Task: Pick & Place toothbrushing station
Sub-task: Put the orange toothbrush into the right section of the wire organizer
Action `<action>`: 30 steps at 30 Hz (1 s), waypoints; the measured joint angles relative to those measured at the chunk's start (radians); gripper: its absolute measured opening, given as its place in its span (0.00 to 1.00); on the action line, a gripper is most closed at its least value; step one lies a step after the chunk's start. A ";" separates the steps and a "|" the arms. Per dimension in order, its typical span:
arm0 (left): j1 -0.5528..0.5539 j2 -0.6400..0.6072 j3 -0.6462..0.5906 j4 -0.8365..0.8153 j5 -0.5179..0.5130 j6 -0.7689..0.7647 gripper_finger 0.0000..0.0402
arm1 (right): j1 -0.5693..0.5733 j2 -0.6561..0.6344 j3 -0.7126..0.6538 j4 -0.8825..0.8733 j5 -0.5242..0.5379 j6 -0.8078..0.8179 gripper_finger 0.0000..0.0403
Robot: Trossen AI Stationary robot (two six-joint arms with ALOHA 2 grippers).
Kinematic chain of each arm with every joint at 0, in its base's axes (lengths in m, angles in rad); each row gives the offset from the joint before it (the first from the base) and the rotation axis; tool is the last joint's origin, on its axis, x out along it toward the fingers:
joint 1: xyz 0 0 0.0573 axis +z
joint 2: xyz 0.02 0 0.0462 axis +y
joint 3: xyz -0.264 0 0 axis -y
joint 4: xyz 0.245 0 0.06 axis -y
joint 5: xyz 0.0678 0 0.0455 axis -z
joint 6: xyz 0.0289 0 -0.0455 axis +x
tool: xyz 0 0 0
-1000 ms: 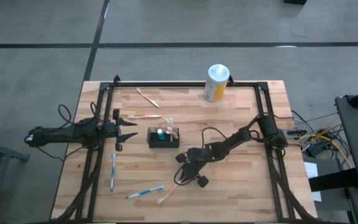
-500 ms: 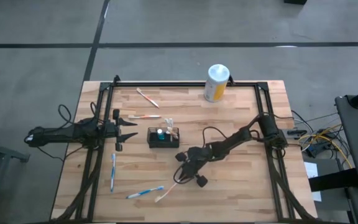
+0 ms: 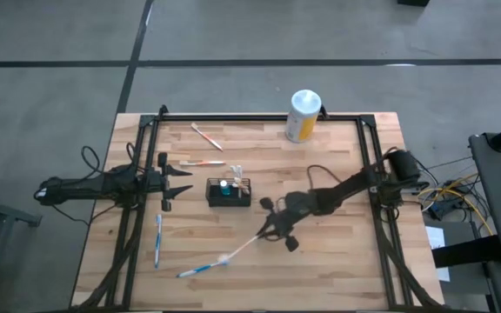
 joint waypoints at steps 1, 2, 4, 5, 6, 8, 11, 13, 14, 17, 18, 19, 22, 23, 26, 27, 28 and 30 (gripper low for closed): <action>0.000 0.000 0.000 0.000 0.001 0.000 0.46 | -0.003 -0.034 -0.025 0.007 0.021 0.000 0.06; 0.000 0.000 0.000 0.000 0.000 0.000 0.46 | -0.005 -0.066 -0.050 0.009 0.042 0.000 0.06; 0.000 0.000 0.000 0.000 0.001 0.000 0.46 | -0.008 -0.126 -0.100 0.004 0.090 0.018 0.06; 0.000 0.001 0.000 0.000 0.000 0.000 0.46 | -0.008 -0.154 -0.128 -0.002 0.113 0.040 0.06; 0.000 0.001 0.000 0.000 0.000 0.000 0.46 | -0.008 -0.181 -0.156 -0.005 0.140 0.069 0.06; 0.000 0.001 0.000 0.000 0.000 0.000 0.46 | -0.008 -0.234 -0.217 -0.005 0.177 0.124 0.06; 0.000 0.001 0.000 0.000 0.000 0.000 0.46 | -0.008 -0.308 -0.310 -0.005 0.236 0.190 0.06; 0.000 0.001 0.000 0.000 0.000 0.000 0.46 | -0.007 -0.351 -0.368 -0.010 0.280 0.240 0.06; 0.000 0.001 0.000 0.000 0.000 0.000 0.46 | -0.007 -0.371 -0.395 -0.008 0.301 0.265 0.06; 0.000 0.001 0.000 0.000 0.000 0.000 0.47 | -0.006 -0.426 -0.472 -0.010 0.363 0.346 0.06; 0.000 0.001 0.000 0.000 0.000 0.000 0.47 | -0.006 -0.441 -0.495 -0.009 0.377 0.371 0.06; 0.000 0.001 0.000 0.000 0.000 0.000 0.47 | -0.006 -0.456 -0.518 -0.010 0.389 0.392 0.06; 0.000 0.001 0.000 0.000 0.000 0.000 0.46 | -0.004 -0.497 -0.577 -0.009 0.405 0.445 0.06; 0.000 0.001 0.000 0.000 0.000 0.000 0.46 | -0.004 -0.509 -0.595 -0.010 0.405 0.470 0.06; 0.000 0.001 0.000 0.000 0.000 0.000 0.47 | -0.004 -0.534 -0.639 -0.009 0.404 0.554 0.06; 0.000 0.001 0.000 0.000 0.000 0.000 0.47 | -0.004 -0.543 -0.653 -0.012 0.402 0.574 0.06; 0.000 0.001 0.000 0.000 0.000 0.000 0.46 | -0.001 -0.550 -0.662 -0.023 0.401 0.592 0.06; 0.000 0.001 0.000 0.000 0.000 0.000 0.46 | 0.007 -0.562 -0.680 -0.035 0.401 0.608 0.06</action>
